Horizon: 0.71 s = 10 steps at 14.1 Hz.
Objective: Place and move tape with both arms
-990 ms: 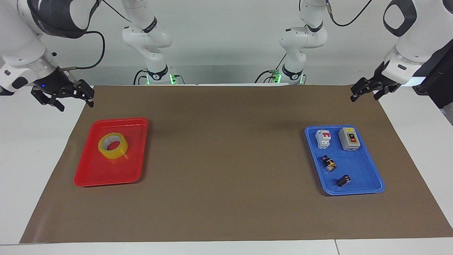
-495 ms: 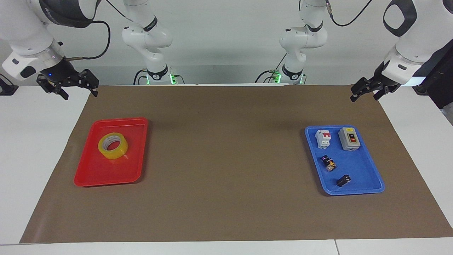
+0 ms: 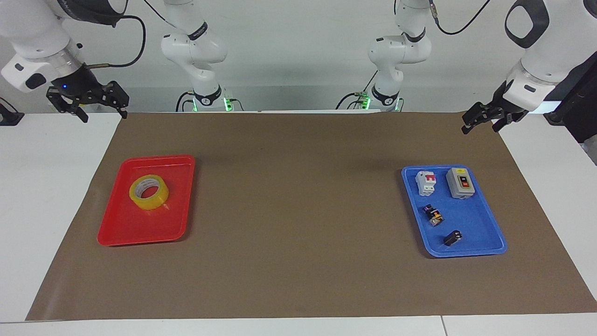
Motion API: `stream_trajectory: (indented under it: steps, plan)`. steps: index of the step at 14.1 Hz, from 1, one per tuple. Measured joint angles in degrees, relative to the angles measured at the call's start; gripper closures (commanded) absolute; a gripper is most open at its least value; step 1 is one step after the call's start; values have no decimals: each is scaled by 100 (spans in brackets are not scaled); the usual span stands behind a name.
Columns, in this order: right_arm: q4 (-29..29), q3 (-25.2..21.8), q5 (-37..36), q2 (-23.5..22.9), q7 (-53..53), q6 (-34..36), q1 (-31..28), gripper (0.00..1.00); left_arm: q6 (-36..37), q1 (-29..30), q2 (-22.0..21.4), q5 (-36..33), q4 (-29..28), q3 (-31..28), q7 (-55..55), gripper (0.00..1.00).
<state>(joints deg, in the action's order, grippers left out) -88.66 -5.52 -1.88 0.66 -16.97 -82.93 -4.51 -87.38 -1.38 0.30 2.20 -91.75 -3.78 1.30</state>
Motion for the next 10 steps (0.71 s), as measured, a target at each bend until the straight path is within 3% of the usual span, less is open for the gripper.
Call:
stream_trajectory:
  steps: [10]
  plan:
    - [24, 85, 0, -33, 363, -121, -12, 0, 0, 0, 0, 0, 0, 0, 0, 0]
